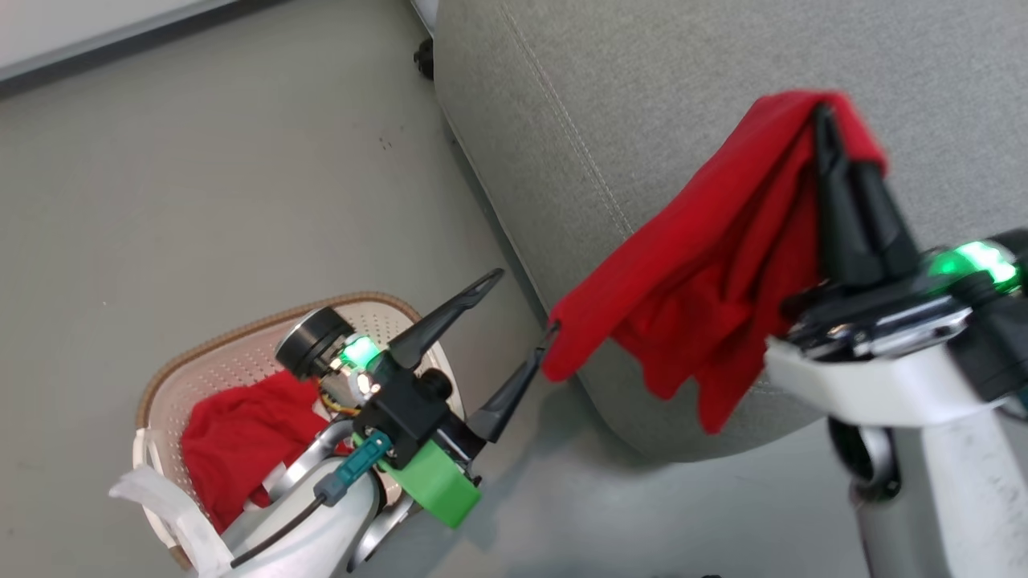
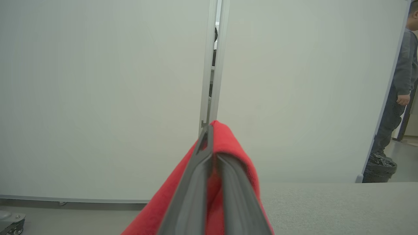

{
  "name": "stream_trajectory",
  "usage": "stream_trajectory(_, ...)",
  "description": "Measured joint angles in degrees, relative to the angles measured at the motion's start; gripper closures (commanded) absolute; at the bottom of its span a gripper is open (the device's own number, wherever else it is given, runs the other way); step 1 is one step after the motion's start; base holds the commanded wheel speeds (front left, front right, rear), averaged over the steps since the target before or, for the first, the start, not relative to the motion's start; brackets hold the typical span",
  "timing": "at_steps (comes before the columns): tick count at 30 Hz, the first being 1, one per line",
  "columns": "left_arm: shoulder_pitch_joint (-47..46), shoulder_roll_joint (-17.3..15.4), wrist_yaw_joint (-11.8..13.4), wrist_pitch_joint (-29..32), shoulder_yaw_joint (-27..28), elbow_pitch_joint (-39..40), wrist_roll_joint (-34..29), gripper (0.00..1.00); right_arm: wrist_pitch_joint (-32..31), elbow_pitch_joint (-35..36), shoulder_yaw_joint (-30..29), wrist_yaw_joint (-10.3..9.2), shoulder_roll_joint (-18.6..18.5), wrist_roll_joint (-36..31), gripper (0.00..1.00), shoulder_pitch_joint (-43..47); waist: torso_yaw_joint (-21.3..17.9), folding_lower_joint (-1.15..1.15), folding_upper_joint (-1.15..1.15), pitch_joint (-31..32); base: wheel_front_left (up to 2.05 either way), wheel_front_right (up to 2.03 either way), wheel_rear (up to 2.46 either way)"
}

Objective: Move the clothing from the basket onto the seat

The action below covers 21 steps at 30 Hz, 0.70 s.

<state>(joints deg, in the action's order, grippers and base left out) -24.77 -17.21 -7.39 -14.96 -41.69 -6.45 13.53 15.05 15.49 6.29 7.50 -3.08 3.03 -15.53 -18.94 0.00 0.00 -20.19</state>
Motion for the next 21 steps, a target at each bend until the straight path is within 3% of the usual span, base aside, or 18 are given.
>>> stream_trajectory(6,-4.0,-1.85,0.0,0.41,-3.58,4.48,0.52,0.0,0.0,-0.92,-6.32,0.01,-3.98,1.71,1.0,-9.48,-0.06,0.0,0.0,-4.34,0.0,0.0,0.0)
stream_trajectory(10,-7.06,-3.03,0.0,1.35,-4.87,7.82,0.33,0.0,0.01,-2.09,-11.81,0.01,-7.47,6.78,1.0,-18.09,0.72,0.0,0.0,-8.19,0.0,0.0,0.0)
stream_trajectory(16,-11.09,-4.81,0.0,2.36,-5.54,10.56,0.04,0.0,0.0,-8.98,-19.58,0.01,-15.63,11.2,1.0,-30.17,2.21,0.0,0.0,-14.58,0.0,0.0,0.0)
stream_trajectory(21,-13.3,-5.36,0.0,2.26,-6.66,10.33,0.46,0.0,0.01,-15.75,-21.91,0.01,-21.4,10.76,1.0,-35.33,3.71,0.01,0.0,-19.66,0.0,0.0,0.0)
